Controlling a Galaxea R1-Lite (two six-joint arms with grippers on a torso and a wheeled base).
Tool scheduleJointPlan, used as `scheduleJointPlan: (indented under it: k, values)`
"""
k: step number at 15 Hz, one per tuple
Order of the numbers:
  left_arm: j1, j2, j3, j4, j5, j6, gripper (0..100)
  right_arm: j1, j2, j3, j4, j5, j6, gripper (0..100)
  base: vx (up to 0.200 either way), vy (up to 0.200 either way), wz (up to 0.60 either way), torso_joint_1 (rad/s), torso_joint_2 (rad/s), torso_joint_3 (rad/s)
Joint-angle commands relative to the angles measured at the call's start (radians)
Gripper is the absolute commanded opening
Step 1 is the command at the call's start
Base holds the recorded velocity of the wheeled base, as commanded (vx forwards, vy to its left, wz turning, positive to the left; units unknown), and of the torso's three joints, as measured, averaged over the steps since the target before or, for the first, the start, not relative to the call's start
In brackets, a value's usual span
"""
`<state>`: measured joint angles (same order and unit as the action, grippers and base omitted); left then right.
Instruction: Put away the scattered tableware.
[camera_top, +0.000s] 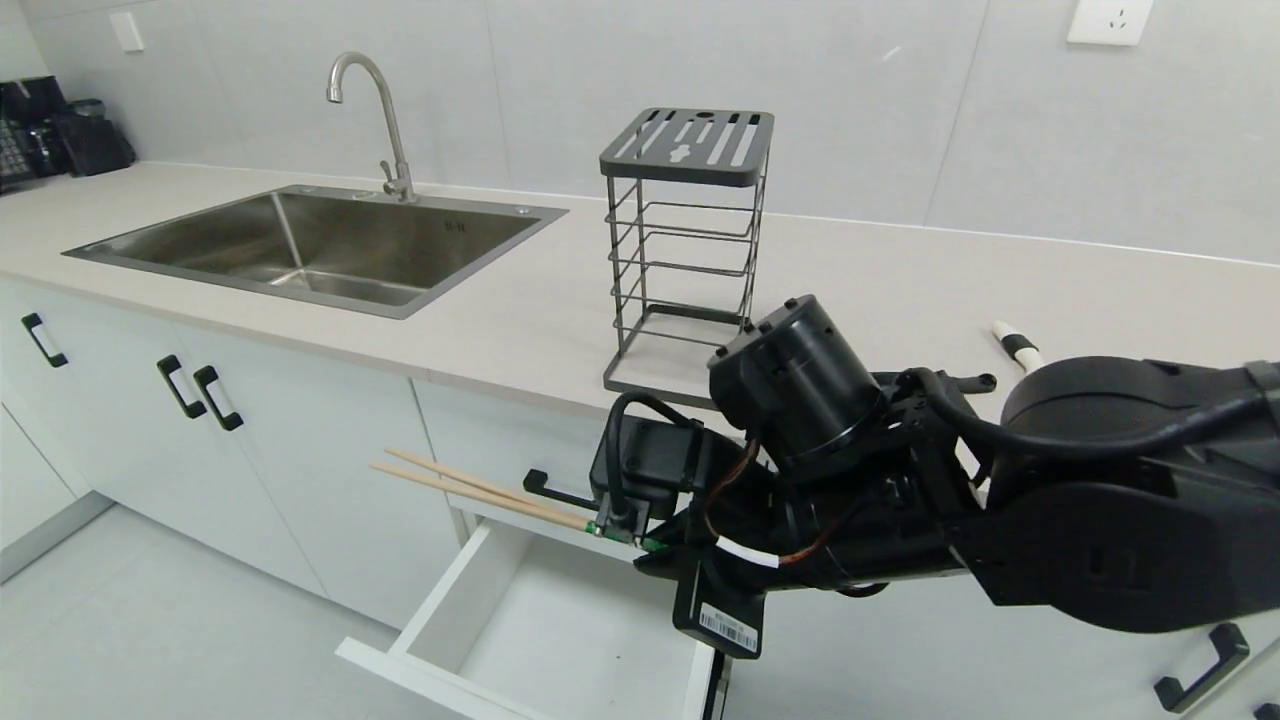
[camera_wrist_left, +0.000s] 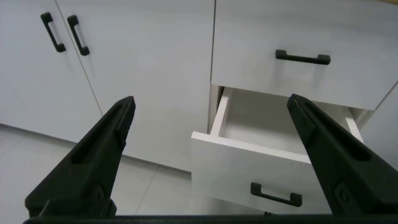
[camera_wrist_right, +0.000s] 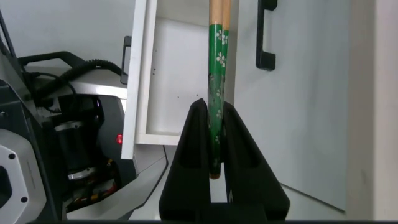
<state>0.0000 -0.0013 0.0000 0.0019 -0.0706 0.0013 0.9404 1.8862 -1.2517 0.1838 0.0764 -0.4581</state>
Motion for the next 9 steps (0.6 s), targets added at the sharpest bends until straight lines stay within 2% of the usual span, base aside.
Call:
scheduleJointPlan:
  k: [1, 6, 9]
  values:
    - [0.0, 0.001, 0.0, 0.0, 0.0, -0.001, 100, -0.003, 0.025, -0.005, 0.002, 0.0, -0.001, 0, 0.0, 0.0, 0.0, -0.134, 0.24, 0.105]
    - [0.0, 0.001, 0.0, 0.0, 0.0, 0.0, 100, -0.005, 0.06, -0.054, 0.057, 0.002, -0.001, 0, 0.0, 0.0, 0.0, -0.093, 0.17, 0.078]
    - [0.0, 0.001, 0.0, 0.0, 0.0, 0.0, 100, -0.008, 0.11, -0.12, 0.098, 0.039, -0.005, 0, 0.0, 0.0, 0.0, -0.089, 0.13, 0.071]
